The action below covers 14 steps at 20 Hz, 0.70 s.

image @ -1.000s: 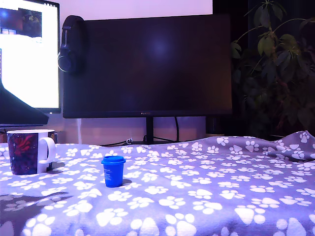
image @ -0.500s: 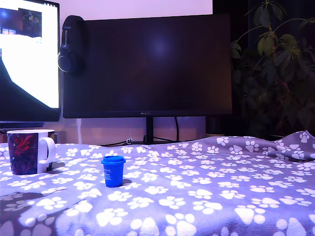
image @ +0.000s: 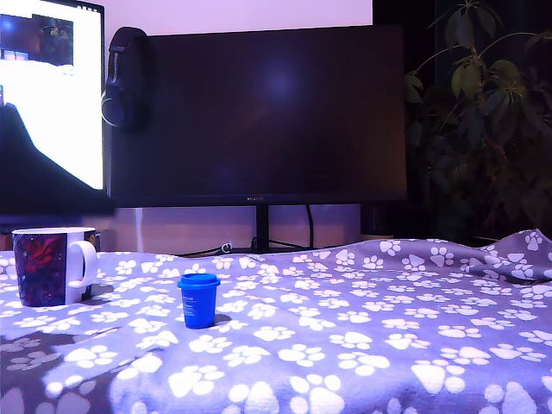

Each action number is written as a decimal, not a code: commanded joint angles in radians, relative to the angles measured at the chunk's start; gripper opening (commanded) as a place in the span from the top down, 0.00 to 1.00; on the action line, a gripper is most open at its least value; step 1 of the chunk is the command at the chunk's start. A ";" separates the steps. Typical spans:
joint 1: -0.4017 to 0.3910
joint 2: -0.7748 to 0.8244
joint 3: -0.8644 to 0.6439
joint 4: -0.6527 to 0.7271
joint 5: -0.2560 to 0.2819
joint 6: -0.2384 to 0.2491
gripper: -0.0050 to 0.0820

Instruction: Pick up the coffee capsules on the table and drop them inside the coffee cup

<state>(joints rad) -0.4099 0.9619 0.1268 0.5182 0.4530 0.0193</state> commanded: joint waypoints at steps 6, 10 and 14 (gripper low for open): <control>-0.042 0.214 -0.016 0.220 -0.043 0.008 0.21; -0.056 0.352 -0.015 0.335 -0.056 0.007 0.21; -0.064 0.452 -0.001 0.434 -0.070 0.008 0.21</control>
<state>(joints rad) -0.4709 1.4006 0.1265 0.9302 0.3840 0.0219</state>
